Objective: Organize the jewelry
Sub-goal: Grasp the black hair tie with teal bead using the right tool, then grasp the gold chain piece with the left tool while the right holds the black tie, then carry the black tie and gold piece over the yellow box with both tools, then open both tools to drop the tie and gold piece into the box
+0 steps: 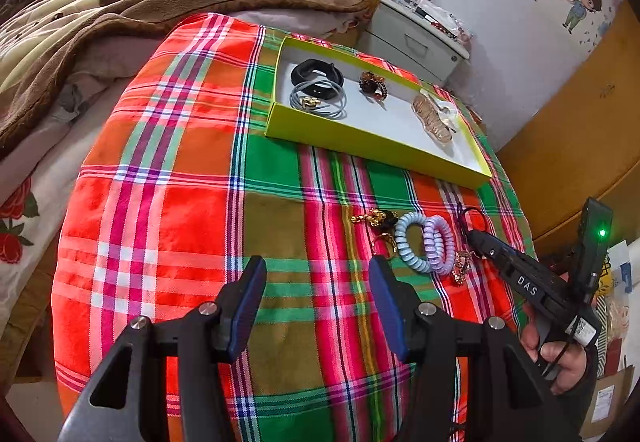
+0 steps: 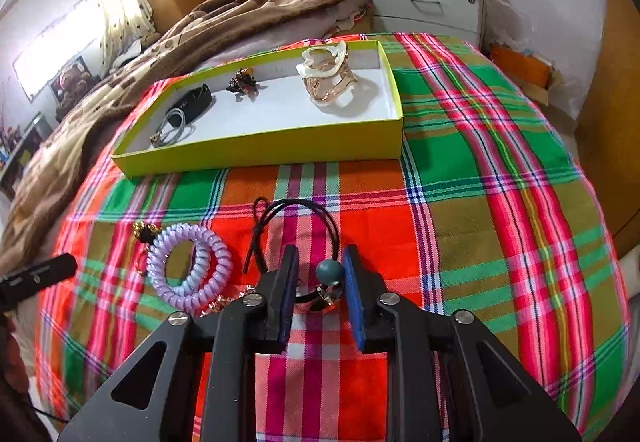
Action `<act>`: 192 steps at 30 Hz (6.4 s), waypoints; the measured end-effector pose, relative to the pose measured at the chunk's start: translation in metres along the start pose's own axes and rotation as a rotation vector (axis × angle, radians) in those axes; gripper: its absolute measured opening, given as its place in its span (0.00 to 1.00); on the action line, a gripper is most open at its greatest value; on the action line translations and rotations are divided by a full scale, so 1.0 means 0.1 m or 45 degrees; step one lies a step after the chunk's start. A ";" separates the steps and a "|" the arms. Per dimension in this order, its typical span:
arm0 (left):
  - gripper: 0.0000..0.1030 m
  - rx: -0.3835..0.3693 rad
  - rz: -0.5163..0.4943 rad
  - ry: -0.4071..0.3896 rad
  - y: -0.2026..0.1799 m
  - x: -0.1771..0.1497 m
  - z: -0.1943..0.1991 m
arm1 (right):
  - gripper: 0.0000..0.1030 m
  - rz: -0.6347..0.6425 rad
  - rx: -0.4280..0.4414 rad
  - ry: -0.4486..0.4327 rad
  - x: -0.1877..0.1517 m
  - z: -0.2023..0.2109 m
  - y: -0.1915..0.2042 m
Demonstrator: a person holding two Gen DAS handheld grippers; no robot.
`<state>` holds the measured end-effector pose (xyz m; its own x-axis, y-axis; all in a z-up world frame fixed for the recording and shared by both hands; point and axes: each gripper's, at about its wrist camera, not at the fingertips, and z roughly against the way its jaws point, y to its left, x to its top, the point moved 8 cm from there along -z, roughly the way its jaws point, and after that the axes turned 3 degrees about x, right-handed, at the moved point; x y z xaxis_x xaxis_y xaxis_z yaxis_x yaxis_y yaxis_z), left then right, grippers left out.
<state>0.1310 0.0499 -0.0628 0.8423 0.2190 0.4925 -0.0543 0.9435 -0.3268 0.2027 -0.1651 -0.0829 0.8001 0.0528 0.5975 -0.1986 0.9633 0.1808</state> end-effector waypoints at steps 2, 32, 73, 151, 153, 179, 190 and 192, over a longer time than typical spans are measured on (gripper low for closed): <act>0.53 -0.001 -0.005 0.005 -0.01 0.00 -0.02 | 0.14 -0.006 0.008 -0.002 -0.01 0.00 -0.01; 0.53 0.071 -0.305 0.051 -0.45 0.21 -0.49 | 0.14 -0.207 0.087 -0.180 0.18 0.32 -0.35; 0.14 0.178 -0.360 0.016 -0.42 0.37 -0.60 | 0.14 -0.200 0.111 -0.194 0.29 0.30 -0.28; 0.17 0.083 -0.344 0.076 -0.79 1.37 -1.32 | 0.14 0.099 0.007 0.068 0.95 -0.55 -0.18; 0.20 0.071 -0.341 0.077 -0.79 1.37 -1.32 | 0.14 0.086 0.011 0.061 0.96 -0.54 -0.20; 0.34 0.040 -0.335 -0.001 -0.82 1.24 -0.84 | 0.21 0.023 0.052 -0.063 0.90 -0.11 -0.09; 0.34 -0.063 -0.359 -0.025 -0.94 0.81 -0.45 | 0.23 -0.052 0.089 -0.129 0.64 0.22 -0.09; 0.34 -0.083 -0.373 -0.014 -0.97 0.70 -0.42 | 0.23 -0.069 0.092 -0.133 0.56 0.27 -0.11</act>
<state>0.2176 -0.0364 -0.0303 0.8110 -0.0574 0.5822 0.2252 0.9491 -0.2202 0.2345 -0.1795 -0.0298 0.7483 -0.0302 0.6627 -0.1998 0.9423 0.2686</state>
